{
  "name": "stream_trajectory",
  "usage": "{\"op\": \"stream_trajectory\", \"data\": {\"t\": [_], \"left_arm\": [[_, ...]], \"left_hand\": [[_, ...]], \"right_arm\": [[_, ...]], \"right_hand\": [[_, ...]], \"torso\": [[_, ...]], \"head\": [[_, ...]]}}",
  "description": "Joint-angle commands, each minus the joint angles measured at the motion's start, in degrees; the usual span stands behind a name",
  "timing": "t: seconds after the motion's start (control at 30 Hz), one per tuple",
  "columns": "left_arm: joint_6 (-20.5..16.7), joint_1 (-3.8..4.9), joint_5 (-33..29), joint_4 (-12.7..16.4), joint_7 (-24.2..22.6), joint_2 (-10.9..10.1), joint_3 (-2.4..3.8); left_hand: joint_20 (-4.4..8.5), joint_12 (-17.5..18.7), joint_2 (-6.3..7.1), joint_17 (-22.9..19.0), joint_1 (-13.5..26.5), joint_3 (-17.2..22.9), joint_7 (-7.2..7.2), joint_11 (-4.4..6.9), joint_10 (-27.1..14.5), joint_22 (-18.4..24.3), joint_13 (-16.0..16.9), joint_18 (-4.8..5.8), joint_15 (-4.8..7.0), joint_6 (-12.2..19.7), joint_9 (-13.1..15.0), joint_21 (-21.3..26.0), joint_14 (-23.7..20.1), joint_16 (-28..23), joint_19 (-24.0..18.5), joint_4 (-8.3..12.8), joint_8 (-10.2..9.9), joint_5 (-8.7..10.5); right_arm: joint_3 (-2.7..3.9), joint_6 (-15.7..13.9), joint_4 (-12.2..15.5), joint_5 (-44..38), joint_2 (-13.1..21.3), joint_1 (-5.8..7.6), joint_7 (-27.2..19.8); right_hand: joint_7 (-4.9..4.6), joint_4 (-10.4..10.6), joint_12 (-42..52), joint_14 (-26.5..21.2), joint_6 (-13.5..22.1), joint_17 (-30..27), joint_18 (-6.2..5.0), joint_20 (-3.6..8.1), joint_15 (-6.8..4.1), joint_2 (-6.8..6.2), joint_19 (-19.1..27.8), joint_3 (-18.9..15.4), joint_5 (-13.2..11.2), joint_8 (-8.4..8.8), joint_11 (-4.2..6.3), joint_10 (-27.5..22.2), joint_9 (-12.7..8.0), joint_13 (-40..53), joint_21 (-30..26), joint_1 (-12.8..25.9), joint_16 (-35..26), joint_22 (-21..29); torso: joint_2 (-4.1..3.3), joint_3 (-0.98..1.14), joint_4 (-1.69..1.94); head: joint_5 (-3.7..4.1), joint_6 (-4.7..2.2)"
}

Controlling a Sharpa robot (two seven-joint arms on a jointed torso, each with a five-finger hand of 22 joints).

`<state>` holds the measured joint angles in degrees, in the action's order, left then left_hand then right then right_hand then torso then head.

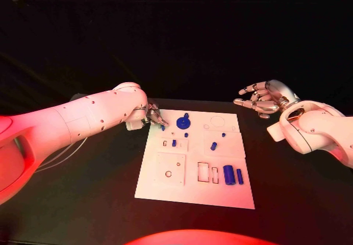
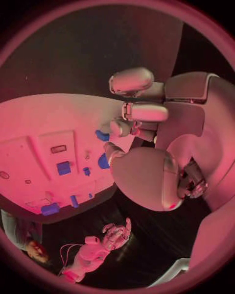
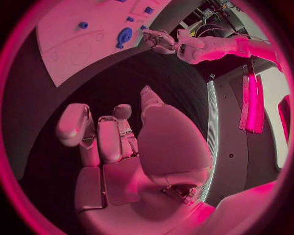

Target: Assemble the parts on the task board

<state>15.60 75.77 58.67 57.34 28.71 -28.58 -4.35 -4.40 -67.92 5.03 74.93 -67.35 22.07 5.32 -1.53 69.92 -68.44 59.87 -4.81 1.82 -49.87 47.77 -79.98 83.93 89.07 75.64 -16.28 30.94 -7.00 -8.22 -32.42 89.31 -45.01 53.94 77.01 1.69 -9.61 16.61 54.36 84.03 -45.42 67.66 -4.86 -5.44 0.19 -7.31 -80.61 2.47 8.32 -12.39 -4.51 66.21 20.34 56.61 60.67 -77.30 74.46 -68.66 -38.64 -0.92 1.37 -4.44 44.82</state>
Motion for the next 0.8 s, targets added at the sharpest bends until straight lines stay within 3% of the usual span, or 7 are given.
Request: {"op": "stream_trajectory", "data": {"t": [0.03,0.47,0.6,0.8], "left_arm": [[1.2,-0.01,-0.7,-0.1,-0.7,0.2,-0.02],[1.3,-0.07,-1.1,-0.4,-1.0,0.3,-0.13],[1.1,-0.08,-1.7,-0.4,-1.2,0.3,-0.14],[0.8,-0.12,-3.7,-0.4,-1.7,0.0,-0.14]], "left_hand": [[0.31,-0.2,-0.04,13.7,-0.5,0.5,-0.19,0.41,-0.2,-0.1,0.0,0.02,0.29,0.0,0.0,-0.1,5.4,0.1,0.2,0.1,0.3,-0.21],[0.43,-0.1,-0.37,13.7,-3.2,1.6,-0.34,0.56,-0.3,-0.2,-0.1,0.04,0.43,0.2,0.0,-0.2,5.4,0.1,0.3,0.5,0.6,-0.19],[0.57,0.1,-1.21,13.8,-7.5,5.7,-0.48,0.76,-0.4,-0.4,-0.4,0.07,0.66,0.9,-0.2,-0.2,5.5,0.2,0.3,2.4,0.9,-0.02],[0.49,0.1,-0.17,14.0,-9.2,14.0,-0.31,0.68,-0.1,-0.7,-0.6,0.11,0.55,1.7,0.6,-0.3,5.6,0.3,0.3,5.6,2.7,0.21]], "right_arm": [[0.01,0.2,0.0,-0.1,-0.1,-0.03,-0.8],[0.00,0.2,0.0,-0.1,-0.1,-0.03,-0.8],[0.00,0.2,0.0,-0.1,-0.1,-0.03,-0.8],[0.00,0.2,-0.1,-0.1,-0.1,-0.03,-0.8]], "right_hand": [[0.06,-0.1,-0.3,0.0,0.4,0.0,-1.16,0.04,-0.50,0.45,0.2,0.0,0.2,-0.39,0.10,-0.2,-0.1,-0.1,-0.4,-0.3,-0.2,0.0],[0.09,0.0,-0.2,0.0,0.4,-0.1,-1.16,0.06,-0.52,0.53,0.2,0.0,0.2,-0.47,0.12,-0.1,-0.1,-0.1,-0.4,-0.3,-0.4,0.1],[0.09,0.0,-0.2,0.0,0.4,-0.1,-1.16,0.06,-0.52,0.53,0.2,0.0,0.2,-0.47,0.12,-0.1,-0.1,-0.1,-0.4,-0.3,-0.4,0.1],[0.11,0.0,-0.1,0.0,0.3,-0.2,-1.16,0.07,-0.53,0.61,0.1,0.0,0.3,-0.54,0.14,0.0,-0.1,0.0,-0.5,-0.3,-0.4,0.2]], "torso": [[0.00,-0.01,0.00],[0.02,0.02,0.00],[0.01,0.02,-0.02],[0.06,0.03,-0.04]], "head": [[-0.01,0.07],[0.10,0.26],[0.11,0.27],[0.07,0.28]]}}
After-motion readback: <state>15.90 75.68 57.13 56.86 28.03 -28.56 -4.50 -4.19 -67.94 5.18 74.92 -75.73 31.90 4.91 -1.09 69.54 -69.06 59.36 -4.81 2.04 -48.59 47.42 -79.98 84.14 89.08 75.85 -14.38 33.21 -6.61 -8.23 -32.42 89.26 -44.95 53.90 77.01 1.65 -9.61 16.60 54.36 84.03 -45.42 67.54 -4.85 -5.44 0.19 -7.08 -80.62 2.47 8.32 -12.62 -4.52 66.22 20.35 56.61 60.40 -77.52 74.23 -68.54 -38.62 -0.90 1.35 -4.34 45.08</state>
